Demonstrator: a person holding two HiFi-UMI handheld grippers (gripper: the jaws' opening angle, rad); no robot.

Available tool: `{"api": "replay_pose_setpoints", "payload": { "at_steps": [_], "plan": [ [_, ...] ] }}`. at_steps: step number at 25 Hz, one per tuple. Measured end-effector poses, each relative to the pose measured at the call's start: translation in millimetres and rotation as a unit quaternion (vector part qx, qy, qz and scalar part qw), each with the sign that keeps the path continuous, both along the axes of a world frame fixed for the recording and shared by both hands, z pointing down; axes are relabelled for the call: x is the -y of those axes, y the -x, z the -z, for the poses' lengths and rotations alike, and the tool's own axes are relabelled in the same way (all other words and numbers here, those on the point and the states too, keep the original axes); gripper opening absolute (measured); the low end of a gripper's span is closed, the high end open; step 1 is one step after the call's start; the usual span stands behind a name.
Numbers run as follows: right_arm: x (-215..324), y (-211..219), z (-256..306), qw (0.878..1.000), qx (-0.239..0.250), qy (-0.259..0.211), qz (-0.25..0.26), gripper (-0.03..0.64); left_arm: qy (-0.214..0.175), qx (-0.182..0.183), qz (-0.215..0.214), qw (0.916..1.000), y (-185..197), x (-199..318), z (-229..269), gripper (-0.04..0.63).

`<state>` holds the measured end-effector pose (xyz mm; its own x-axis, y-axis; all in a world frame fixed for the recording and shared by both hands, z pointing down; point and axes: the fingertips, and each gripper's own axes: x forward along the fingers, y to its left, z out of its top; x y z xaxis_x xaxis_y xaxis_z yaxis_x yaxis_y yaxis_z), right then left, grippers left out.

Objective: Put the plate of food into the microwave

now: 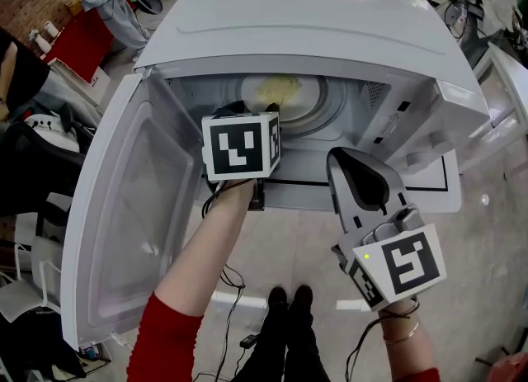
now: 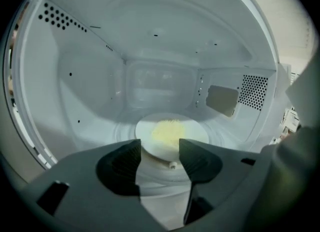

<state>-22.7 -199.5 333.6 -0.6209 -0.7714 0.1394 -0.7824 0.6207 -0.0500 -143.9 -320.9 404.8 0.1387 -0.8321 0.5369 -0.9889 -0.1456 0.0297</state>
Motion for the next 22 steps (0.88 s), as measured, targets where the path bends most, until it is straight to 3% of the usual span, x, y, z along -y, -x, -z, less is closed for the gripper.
{"api": "replay_pose_setpoints", "payload": {
  "at_steps": [4,7,10,13,19,22],
  "plan": [
    [2.2,3.8,10.9,0.999,0.012,-0.031,0.006,0.015,-0.014,-0.010,0.011,0.9998,5.6,1.6,3.5,0.236],
    [3.5,4.5,16.8,0.998,0.025,-0.049,0.008,0.015,-0.065,-0.045,0.007,0.9968,5.4,-3.7,23.7,0.230],
    [1.1,2.3,17.0,0.998,0.034,-0.046,0.008,0.015,-0.141,-0.092,-0.028,0.9853,-4.8,-26.5,52.0,0.124],
    [-3.4,0.5,13.0,0.999,0.028,-0.030,0.012,0.015,-0.187,-0.114,-0.055,0.9742,-15.4,-55.2,63.4,0.025],
    [-6.3,2.3,15.2,0.999,0.030,-0.030,0.020,0.015,-0.187,-0.233,-0.084,0.9508,-25.8,-99.1,62.6,0.009],
    [-4.9,1.0,9.3,0.999,0.031,-0.025,0.017,0.015,-0.179,-0.254,-0.088,0.9464,-26.2,-106.5,56.6,0.008]
  ]
}}
